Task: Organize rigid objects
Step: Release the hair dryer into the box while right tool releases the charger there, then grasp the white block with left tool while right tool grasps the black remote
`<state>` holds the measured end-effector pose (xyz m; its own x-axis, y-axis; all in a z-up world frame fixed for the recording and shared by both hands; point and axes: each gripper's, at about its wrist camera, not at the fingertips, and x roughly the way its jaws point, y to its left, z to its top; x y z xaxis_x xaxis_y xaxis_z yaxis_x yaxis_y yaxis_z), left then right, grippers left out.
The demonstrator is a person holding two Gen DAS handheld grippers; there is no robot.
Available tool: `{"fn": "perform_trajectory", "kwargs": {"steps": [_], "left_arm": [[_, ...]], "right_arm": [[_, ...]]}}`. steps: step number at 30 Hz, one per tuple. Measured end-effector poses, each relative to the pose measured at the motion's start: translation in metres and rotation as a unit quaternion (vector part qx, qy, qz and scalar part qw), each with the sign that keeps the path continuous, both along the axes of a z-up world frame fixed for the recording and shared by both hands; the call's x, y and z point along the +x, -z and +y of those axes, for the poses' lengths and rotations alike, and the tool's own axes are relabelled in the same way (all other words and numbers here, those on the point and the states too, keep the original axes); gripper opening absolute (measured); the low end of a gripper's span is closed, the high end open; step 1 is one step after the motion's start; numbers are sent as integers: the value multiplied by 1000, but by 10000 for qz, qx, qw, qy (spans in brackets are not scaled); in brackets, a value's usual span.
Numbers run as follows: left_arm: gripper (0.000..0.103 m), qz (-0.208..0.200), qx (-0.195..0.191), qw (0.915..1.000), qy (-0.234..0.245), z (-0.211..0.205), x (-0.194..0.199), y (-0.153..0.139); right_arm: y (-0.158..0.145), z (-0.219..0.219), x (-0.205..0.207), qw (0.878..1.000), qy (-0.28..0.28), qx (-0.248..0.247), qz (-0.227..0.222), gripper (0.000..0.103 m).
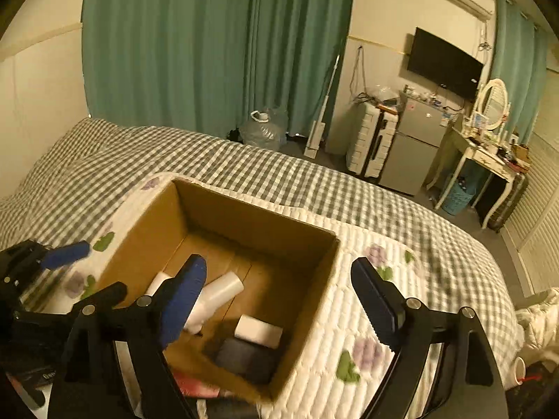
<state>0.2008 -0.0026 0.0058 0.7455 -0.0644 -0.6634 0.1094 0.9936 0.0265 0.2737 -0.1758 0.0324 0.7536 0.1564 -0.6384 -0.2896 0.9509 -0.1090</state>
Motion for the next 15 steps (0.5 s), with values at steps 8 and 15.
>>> {"fn": "perform_trajectory", "kwargs": {"steps": [8,15], "left_arm": [[88,-110,-133,9997,-144,23,-62,-6],[88,-3,-275,9986,-443,36,-90,31]], "right_arm": [[-4,-3,-73,9995,154,131,263,91],[38,17,-129,9997,113,-65,209,101]]}}
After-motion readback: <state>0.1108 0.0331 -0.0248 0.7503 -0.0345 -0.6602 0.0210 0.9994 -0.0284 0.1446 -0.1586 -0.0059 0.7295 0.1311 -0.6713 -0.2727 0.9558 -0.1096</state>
